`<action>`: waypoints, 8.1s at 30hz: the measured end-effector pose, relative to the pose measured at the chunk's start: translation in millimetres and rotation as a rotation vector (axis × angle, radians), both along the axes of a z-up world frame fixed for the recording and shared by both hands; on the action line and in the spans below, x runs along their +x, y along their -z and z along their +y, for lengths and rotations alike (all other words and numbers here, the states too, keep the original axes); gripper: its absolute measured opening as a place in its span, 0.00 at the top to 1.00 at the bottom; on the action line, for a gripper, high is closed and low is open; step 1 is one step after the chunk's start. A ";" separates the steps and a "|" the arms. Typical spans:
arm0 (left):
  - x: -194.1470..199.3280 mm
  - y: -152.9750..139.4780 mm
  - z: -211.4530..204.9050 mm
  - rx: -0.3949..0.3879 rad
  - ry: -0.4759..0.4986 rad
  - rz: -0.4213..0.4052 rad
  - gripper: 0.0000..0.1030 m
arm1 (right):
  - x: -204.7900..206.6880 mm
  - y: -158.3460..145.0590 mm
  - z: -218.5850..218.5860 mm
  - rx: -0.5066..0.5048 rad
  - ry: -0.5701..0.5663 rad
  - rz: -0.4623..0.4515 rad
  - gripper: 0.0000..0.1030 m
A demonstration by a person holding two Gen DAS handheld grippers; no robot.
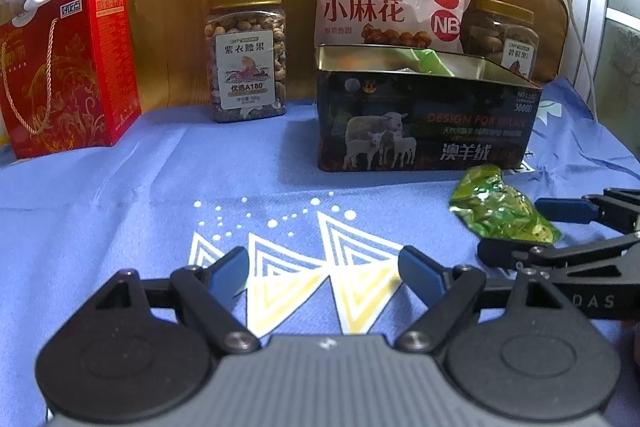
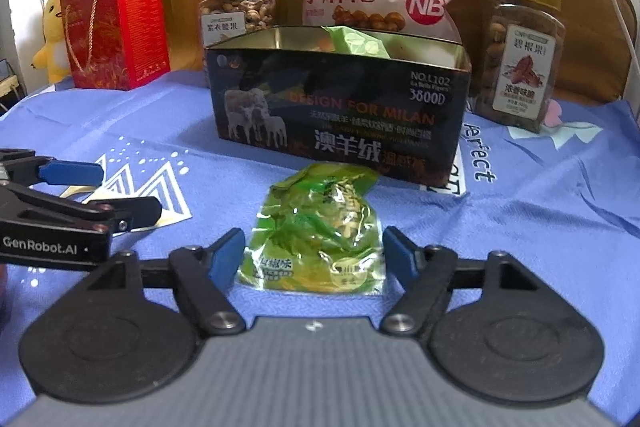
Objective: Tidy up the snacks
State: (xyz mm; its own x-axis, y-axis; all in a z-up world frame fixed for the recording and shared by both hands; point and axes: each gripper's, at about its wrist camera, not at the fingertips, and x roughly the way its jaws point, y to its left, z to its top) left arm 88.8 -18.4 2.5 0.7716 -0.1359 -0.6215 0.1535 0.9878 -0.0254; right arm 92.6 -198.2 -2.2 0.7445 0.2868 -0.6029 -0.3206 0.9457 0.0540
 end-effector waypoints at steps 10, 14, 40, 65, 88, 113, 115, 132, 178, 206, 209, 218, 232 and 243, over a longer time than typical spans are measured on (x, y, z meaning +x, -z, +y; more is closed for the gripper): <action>2.3 -1.2 14.7 -0.112 -0.003 0.015 0.16 | -14.6 -2.1 -5.7 0.066 -0.025 -0.018 0.57; 2.4 -1.1 17.7 -0.134 -0.005 0.018 0.16 | -22.1 -2.1 -8.1 0.093 -0.018 -0.021 0.65; 3.5 -1.6 36.2 -0.277 0.001 0.017 0.12 | -22.4 -8.9 18.2 0.024 -0.166 -0.016 0.84; -5.5 -6.2 46.4 -0.428 0.093 -0.016 0.09 | -92.3 -23.0 25.8 0.061 -0.221 -0.062 0.85; -3.6 -1.9 46.3 -0.589 0.240 0.047 0.09 | -88.3 -25.9 6.6 0.241 -0.186 0.013 0.84; -5.6 1.3 39.7 -0.783 0.469 0.120 0.02 | -81.7 -23.5 -29.4 0.474 -0.176 0.067 0.84; -5.4 0.5 36.6 -0.809 0.508 0.139 0.02 | -77.1 -22.7 -40.2 0.563 -0.169 0.087 0.84; 59.4 -72.9 17.7 -0.756 0.495 0.124 0.28 | 24.9 -76.5 -40.3 0.657 -0.244 0.078 0.84; -13.1 -96.8 -46.0 0.064 0.020 -0.077 0.03 | -65.2 -80.1 -65.6 0.500 0.092 -0.086 0.46; -56.2 -78.7 -41.6 0.194 -0.075 -0.043 0.00 | -97.2 -74.0 -61.0 0.542 0.162 -0.088 0.32; -56.0 -78.8 -42.0 0.191 -0.076 -0.042 0.00 | -97.2 -74.1 -61.1 0.542 0.163 -0.089 0.30; -53.4 -78.7 -42.8 0.188 -0.084 -0.045 0.00 | -97.4 -74.4 -64.2 0.541 0.167 -0.093 0.28; -51.1 -76.6 -42.4 0.193 -0.093 -0.036 0.00 | -98.9 -73.1 -65.7 0.537 0.181 -0.099 0.28; -51.2 -74.2 -40.8 0.210 -0.113 -0.044 0.00 | -98.9 -72.4 -65.8 0.538 0.183 -0.095 0.27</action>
State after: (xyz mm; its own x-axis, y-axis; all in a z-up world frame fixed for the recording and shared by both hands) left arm 37.7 -59.2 76.7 0.8012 0.0817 -0.5928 0.0380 0.9817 0.1867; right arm -6.3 -264.0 70.2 0.8548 0.3958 -0.3356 -0.1813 0.8337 0.5216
